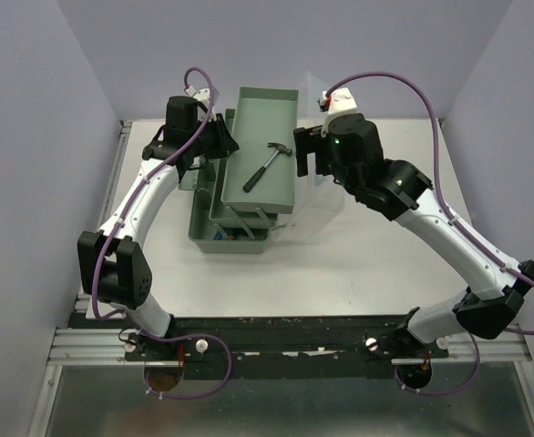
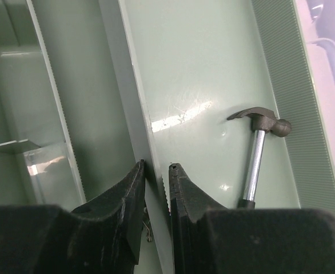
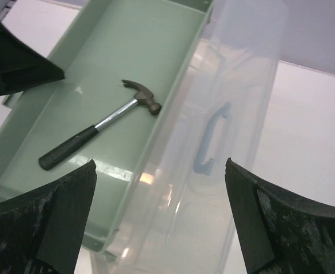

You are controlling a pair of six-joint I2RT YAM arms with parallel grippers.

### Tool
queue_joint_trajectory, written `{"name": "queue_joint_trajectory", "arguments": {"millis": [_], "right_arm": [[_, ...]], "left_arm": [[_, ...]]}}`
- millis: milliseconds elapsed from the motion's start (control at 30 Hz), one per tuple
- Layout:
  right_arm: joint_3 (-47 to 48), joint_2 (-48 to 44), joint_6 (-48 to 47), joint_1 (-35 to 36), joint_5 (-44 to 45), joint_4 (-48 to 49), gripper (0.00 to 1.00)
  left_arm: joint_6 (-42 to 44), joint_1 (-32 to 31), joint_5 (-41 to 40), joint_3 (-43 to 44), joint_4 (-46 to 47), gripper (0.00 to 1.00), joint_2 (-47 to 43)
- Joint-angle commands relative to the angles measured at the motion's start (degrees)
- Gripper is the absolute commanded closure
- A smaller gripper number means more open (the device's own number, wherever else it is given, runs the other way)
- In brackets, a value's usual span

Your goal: Pack the tool kit

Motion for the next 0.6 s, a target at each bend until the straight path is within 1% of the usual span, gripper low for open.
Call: {"name": "queue_joint_trajectory", "arguments": {"millis": [0, 267, 400, 567], "right_arm": [[-3.75, -5.15, 3.06, -4.48, -3.8, 1.2, 0.0], [-14.48, -10.25, 9.39, -12.13, -12.07, 7.44, 0.0], [-17.12, -10.08, 11.06, -13.8, -12.87, 8.94, 0.0], [-18.97, -7.89, 12.03, -14.16, -14.44, 10.6, 0.0]], "left_arm": [[5.58, 0.95, -7.79, 0.53, -10.41, 1.0, 4.41], [8.4, 1.48, -11.05, 2.99, -14.01, 1.0, 6.96], [9.37, 2.53, -11.84, 4.31, -15.77, 1.0, 8.19], [9.89, 3.76, -10.61, 4.84, -16.21, 1.0, 8.37]]}}
